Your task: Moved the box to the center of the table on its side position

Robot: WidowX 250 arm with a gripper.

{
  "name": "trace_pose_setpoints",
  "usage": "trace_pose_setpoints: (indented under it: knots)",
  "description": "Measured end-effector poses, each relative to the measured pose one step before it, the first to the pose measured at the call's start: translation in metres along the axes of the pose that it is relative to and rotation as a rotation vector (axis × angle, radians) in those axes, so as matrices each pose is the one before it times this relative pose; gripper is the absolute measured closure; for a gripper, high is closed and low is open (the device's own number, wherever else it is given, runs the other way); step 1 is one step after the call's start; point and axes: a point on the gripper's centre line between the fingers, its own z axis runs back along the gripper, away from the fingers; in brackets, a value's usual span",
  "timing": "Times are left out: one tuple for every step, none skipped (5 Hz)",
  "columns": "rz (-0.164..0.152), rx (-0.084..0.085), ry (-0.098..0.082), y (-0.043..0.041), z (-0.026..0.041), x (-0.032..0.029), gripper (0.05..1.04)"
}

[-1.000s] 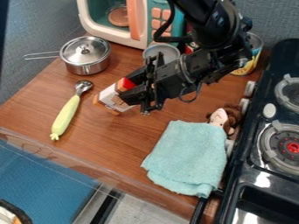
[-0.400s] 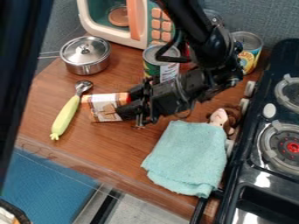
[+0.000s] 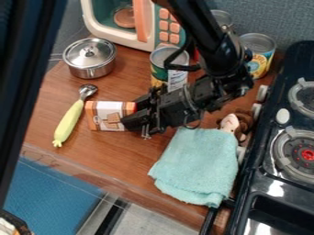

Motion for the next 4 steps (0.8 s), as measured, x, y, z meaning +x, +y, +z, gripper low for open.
trace_pose_setpoints:
  knots:
    - [-0.0080, -0.0064, -0.0145, -0.00037, -0.00071, 0.00185, 0.349]
    - [-0.0046, 0.0008, -0.0013, 0.00012, 0.00000, 0.00021, 0.095]
    - [0.0020, 0.0082, -0.0123, 0.00107, 0.00606, -0.00508, 0.077]
    - [0.0103, -0.0100, -0.0444, -0.00023, 0.01101, -0.00118, 0.083]
